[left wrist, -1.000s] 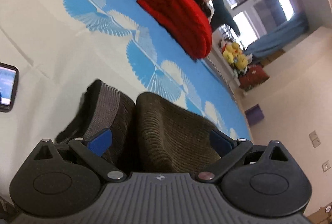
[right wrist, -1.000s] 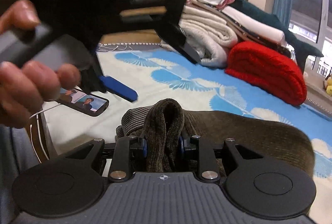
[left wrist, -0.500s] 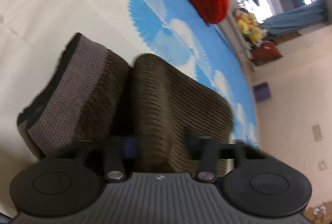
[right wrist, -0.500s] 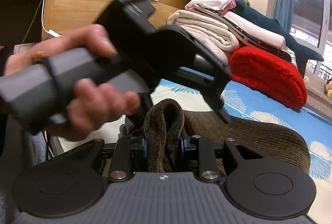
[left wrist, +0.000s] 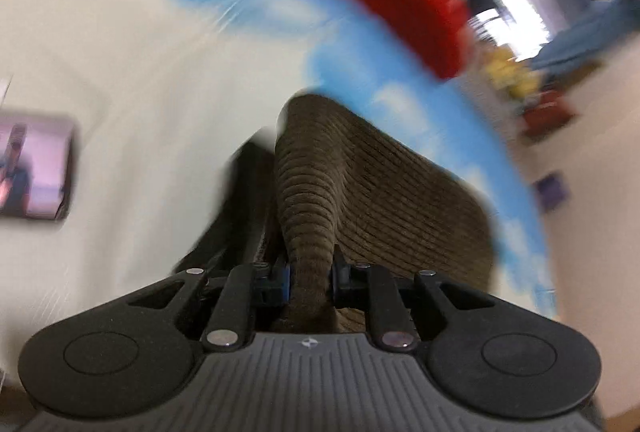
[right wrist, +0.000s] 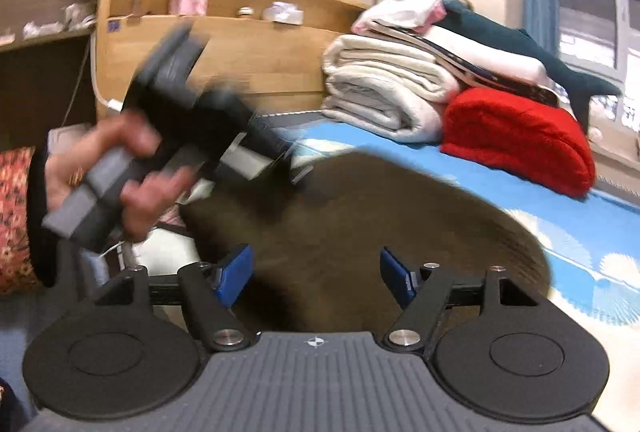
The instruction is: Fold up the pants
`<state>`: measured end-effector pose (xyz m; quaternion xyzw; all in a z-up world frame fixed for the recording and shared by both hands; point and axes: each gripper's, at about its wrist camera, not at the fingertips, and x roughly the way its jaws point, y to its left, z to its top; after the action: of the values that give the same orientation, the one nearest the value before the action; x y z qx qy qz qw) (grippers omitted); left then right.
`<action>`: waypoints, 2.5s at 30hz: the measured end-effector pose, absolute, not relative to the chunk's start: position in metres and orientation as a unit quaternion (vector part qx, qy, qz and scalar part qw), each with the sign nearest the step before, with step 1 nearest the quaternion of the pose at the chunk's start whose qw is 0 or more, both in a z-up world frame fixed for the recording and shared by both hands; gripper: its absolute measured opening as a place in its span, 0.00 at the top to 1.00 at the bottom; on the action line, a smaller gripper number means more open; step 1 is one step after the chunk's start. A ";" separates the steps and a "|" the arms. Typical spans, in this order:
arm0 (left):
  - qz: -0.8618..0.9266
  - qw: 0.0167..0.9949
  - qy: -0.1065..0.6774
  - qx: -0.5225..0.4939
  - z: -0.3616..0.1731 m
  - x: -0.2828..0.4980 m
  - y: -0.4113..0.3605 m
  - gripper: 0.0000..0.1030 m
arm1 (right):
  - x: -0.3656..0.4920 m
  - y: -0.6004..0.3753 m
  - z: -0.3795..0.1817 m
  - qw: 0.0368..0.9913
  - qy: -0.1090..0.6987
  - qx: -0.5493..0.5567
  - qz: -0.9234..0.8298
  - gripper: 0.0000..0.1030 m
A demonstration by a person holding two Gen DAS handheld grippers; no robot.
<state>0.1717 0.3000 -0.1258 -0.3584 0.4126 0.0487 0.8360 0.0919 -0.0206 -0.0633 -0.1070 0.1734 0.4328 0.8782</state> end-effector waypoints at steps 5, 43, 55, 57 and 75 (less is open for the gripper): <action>0.041 0.853 0.393 -0.341 -0.124 0.167 0.297 0.81 | 0.140 -0.043 -0.072 0.910 0.209 -0.037 0.356 0.32; 0.079 0.897 0.311 -0.304 -0.060 0.132 0.281 0.18 | 0.390 -0.162 -0.144 0.791 0.439 0.327 0.273 0.59; -0.044 0.840 0.409 -0.354 -0.071 0.102 0.104 0.14 | 0.366 -0.198 -0.137 0.785 0.449 0.304 0.300 0.56; -0.048 0.824 0.427 -0.369 -0.090 0.111 0.085 0.14 | 0.368 -0.194 -0.139 0.777 0.463 0.297 0.306 0.59; 0.087 0.810 0.448 -0.367 -0.120 0.157 0.062 0.66 | 0.394 -0.122 -0.157 0.770 0.476 0.191 0.379 0.77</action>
<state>0.1567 0.0620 -0.1202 -0.3672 0.4482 0.0872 0.8104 0.3936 -0.1215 -0.1566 0.1911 0.4757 0.3793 0.7703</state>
